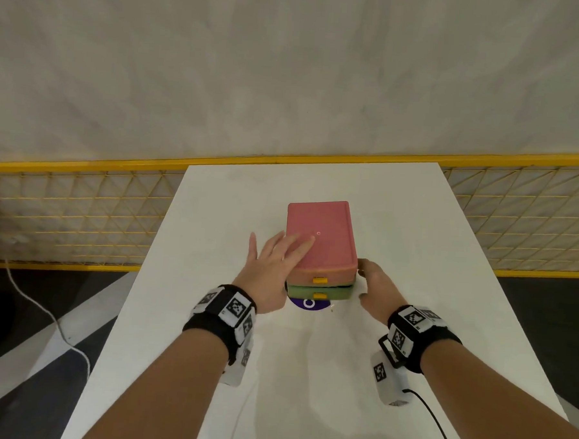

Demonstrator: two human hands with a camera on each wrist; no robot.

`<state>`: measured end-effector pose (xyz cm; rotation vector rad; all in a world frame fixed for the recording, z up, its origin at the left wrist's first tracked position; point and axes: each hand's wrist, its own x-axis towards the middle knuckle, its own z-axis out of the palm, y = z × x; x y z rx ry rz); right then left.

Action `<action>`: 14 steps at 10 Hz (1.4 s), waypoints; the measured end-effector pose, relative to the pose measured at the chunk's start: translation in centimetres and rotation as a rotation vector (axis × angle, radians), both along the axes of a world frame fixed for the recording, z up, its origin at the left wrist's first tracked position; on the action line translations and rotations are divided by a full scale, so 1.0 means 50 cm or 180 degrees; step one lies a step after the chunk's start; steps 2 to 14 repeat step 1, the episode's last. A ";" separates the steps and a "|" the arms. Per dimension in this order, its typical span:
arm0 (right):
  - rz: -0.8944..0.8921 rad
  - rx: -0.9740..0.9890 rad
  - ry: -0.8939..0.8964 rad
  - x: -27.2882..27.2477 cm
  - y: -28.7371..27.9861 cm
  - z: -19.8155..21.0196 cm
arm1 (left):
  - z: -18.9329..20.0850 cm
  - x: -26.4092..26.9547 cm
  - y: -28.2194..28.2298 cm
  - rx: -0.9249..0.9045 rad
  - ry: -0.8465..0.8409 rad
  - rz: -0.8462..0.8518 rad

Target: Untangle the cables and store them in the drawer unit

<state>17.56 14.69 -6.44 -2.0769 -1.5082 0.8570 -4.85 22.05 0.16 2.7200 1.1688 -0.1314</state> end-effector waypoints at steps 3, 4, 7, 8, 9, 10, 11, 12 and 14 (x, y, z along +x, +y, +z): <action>-0.0099 0.0486 -0.0034 0.013 -0.012 0.039 | 0.026 -0.065 -0.024 -0.0038 -0.0797 0.0831; -0.0099 0.0486 -0.0034 0.013 -0.012 0.039 | 0.026 -0.065 -0.024 -0.0038 -0.0797 0.0831; -0.0099 0.0486 -0.0034 0.013 -0.012 0.039 | 0.026 -0.065 -0.024 -0.0038 -0.0797 0.0831; -0.0099 0.0486 -0.0034 0.013 -0.012 0.039 | 0.026 -0.065 -0.024 -0.0038 -0.0797 0.0831; -0.0099 0.0486 -0.0034 0.013 -0.012 0.039 | 0.026 -0.065 -0.024 -0.0038 -0.0797 0.0831; -0.0099 0.0486 -0.0034 0.013 -0.012 0.039 | 0.026 -0.065 -0.024 -0.0038 -0.0797 0.0831; -0.0099 0.0486 -0.0034 0.013 -0.012 0.039 | 0.026 -0.065 -0.024 -0.0038 -0.0797 0.0831; -0.0099 0.0486 -0.0034 0.013 -0.012 0.039 | 0.026 -0.065 -0.024 -0.0038 -0.0797 0.0831; -0.0099 0.0486 -0.0034 0.013 -0.012 0.039 | 0.026 -0.065 -0.024 -0.0038 -0.0797 0.0831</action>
